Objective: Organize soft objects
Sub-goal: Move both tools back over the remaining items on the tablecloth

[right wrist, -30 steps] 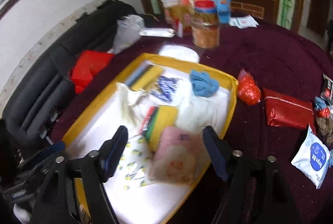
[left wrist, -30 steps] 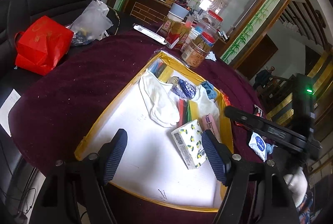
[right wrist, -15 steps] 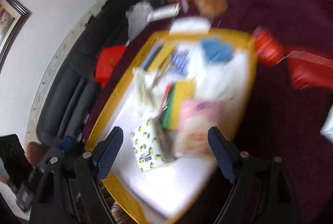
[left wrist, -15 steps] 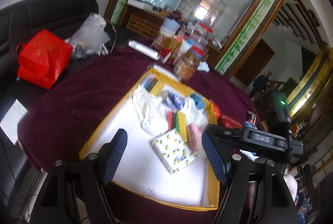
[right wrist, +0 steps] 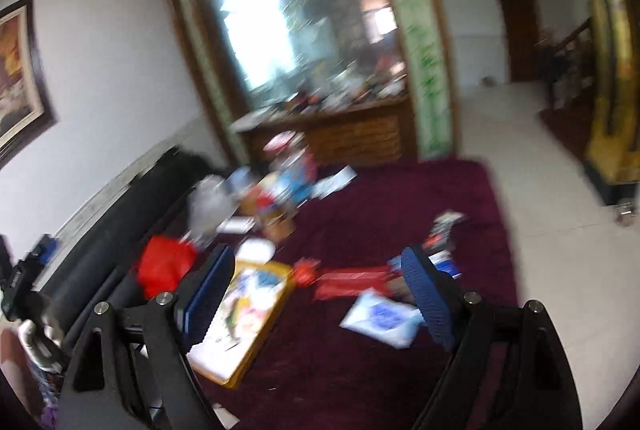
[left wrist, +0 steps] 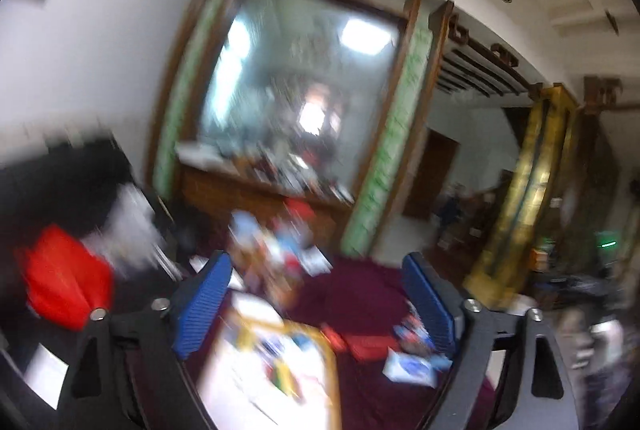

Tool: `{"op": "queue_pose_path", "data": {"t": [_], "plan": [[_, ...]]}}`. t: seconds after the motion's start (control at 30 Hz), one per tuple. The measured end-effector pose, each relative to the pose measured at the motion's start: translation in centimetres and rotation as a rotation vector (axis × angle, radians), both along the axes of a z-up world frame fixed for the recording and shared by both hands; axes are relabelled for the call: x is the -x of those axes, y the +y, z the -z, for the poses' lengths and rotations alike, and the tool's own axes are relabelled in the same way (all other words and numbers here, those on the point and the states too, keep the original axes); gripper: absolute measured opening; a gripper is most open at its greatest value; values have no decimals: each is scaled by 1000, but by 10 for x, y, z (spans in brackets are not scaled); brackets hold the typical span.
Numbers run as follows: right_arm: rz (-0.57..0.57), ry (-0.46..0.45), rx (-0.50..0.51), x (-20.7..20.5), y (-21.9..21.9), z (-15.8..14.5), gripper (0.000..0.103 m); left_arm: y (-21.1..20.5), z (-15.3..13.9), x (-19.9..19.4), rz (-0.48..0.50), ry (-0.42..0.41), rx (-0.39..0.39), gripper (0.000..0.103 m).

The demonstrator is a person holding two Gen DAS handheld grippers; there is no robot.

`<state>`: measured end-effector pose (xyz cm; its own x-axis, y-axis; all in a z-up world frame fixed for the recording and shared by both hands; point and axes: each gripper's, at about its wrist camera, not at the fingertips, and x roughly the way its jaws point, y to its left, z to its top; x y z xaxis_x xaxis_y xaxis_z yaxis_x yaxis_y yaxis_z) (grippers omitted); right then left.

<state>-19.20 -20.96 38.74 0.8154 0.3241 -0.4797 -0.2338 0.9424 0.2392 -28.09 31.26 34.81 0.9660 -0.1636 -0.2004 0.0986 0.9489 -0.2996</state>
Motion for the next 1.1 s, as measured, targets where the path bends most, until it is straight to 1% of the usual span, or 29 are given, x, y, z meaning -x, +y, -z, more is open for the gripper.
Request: {"op": "queue_pose_path", "data": {"t": [0.07, 0.1, 0.13, 0.17, 0.2, 0.27, 0.3, 0.33, 0.37, 0.4, 0.43, 0.47, 0.5, 0.53, 0.57, 0.6, 0.67, 0.7, 0.77, 0.8, 0.83, 0.87, 0.93, 0.97, 1.0, 1.03, 1.07, 1.1], "plan": [[70, -41, 27, 14, -23, -38, 85, -2, -42, 10, -90, -66, -95, 97], [121, -74, 55, 23, -36, -63, 85, -3, -57, 13, -123, -87, -130, 99], [187, -114, 88, 32, -48, -90, 86, -4, -75, 15, -168, -114, -177, 102], [255, -149, 122, 40, -59, -116, 89, -6, -96, 15, -217, -135, -228, 102], [301, -167, 148, 44, -66, -133, 90, -4, -109, 12, -252, -138, -253, 102], [434, -217, 215, 55, -84, -182, 93, 1, -132, 0, -294, -113, -265, 102], [486, -242, 250, 57, -90, -198, 94, 2, -137, -8, -295, -93, -262, 102], [545, -264, 295, 59, -93, -213, 102, 4, -141, -20, -290, -61, -263, 102], [595, -268, 334, 58, -97, -222, 103, 3, -141, -32, -289, -33, -275, 102], [626, -252, 363, 54, -101, -223, 103, -1, -136, -42, -293, -22, -291, 102], [619, -235, 360, 48, -103, -216, 103, -8, -128, -48, -295, -19, -307, 102], [592, -226, 344, 43, -103, -204, 103, -14, -119, -54, -288, -15, -320, 102], [539, -209, 326, 35, -101, -183, 103, -23, -101, -62, -253, 1, -324, 102], [487, -179, 321, 23, -96, -158, 103, -31, -81, -73, -199, 33, -312, 102], [423, -122, 323, 5, -89, -119, 103, -41, -61, -80, -137, 70, -290, 102], [379, -75, 320, -6, -82, -87, 103, -52, -39, -86, -82, 106, -264, 102], [240, 59, 278, -39, -62, 3, 103, -70, 4, -102, 16, 186, -205, 102], [165, 121, 250, -53, -49, 48, 103, -83, 33, -112, 82, 241, -167, 102], [45, 215, 189, -74, -25, 117, 103, -104, 69, -121, 153, 296, -131, 102], [-21, 269, 156, -88, -12, 158, 103, -117, 89, -124, 193, 321, -121, 102], [-73, 322, 124, -104, 2, 197, 103, -130, 106, -124, 226, 334, -112, 102], [-105, 368, 95, -119, 14, 229, 100, -141, 123, -124, 253, 345, -102, 102], [-131, 437, 67, -141, 33, 275, 95, -159, 146, -123, 289, 371, -88, 102], [-145, 460, 64, -153, 45, 293, 93, -168, 154, -124, 299, 384, -78, 102], [-152, 474, 83, -168, 51, 306, 93, -174, 164, -125, 310, 404, -66, 102], [-147, 476, 111, -174, 49, 307, 93, -180, 173, -126, 322, 421, -62, 102], [-134, 474, 154, -186, 55, 315, 93, -186, 181, -126, 335, 435, -66, 102], [-138, 475, 171, -194, 57, 319, 93, -189, 187, -126, 343, 447, -74, 102]]}}
